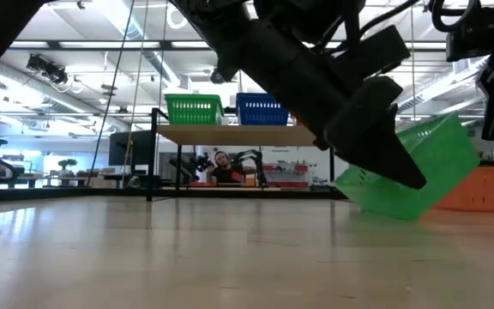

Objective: Stack baskets on shelf by color
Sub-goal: Stack the green bin on the green bin on the shelf

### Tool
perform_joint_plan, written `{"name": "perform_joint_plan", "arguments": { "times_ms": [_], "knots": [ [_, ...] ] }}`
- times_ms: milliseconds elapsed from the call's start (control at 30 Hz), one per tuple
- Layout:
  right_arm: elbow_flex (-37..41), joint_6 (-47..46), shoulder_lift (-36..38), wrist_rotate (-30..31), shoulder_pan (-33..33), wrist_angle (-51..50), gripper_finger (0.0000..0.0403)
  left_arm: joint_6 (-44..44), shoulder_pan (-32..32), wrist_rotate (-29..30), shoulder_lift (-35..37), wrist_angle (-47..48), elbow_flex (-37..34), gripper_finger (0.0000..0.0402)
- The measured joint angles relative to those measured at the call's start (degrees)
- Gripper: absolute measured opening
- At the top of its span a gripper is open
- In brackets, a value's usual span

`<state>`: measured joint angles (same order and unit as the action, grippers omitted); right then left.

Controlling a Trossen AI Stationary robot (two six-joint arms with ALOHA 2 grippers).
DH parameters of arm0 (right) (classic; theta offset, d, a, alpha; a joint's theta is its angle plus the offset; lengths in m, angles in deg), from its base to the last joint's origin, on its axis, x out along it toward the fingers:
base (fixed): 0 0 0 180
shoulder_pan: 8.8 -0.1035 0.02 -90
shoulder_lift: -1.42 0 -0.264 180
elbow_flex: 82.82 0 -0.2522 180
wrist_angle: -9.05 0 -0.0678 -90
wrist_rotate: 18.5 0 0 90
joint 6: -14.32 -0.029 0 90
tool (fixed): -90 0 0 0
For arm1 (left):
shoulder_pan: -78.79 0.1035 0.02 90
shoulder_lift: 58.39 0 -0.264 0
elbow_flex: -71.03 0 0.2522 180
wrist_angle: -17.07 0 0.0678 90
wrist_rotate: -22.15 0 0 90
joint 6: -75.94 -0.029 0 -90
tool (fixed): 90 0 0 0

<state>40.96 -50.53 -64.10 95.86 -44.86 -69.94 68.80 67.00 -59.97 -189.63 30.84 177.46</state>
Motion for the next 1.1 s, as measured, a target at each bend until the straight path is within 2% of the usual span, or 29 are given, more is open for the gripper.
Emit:
{"name": "perform_joint_plan", "arguments": {
  "times_ms": [133,300,367,533,733,833,967,1100],
  "knots": [
    [-0.02,0.08,0.00,0.02,0.00,0.00,0.0187,-0.04,-0.04,1.46,0.02,0.78,0.00,0.0126],
    [-0.02,0.08,0.00,0.03,0.00,0.02,0.0187,-0.35,-0.09,1.54,0.02,0.68,0.00,0.0031],
    [-0.02,0.08,0.00,0.25,0.00,0.00,0.0187,-1.05,-0.09,1.53,0.04,0.74,0.00,0.0011],
    [-0.04,0.10,-0.02,2.50,0.00,0.06,0.0187,-1.36,-0.07,2.02,1.12,2.02,0.00,0.0009],
    [-0.07,0.57,-0.03,6.11,0.00,1.35,0.0187,-5.07,-1.00,9.60,6.04,7.52,-0.02,0.0007],
    [-0.07,1.97,-0.04,8.81,0.00,3.81,0.0187,-5.26,-0.93,9.94,9.46,10.92,0.00,0.0006],
    [-0.07,8.47,-0.04,17.36,0.02,10.95,0.0187,-5.99,-0.02,9.88,13.58,16.22,0.00,0.0006],
    [-0.08,17.32,-0.04,22.33,0.13,18.31,0.0187,-6.04,1.30,10.04,18.04,25.69,0.00,0.0006]
  ]
}}
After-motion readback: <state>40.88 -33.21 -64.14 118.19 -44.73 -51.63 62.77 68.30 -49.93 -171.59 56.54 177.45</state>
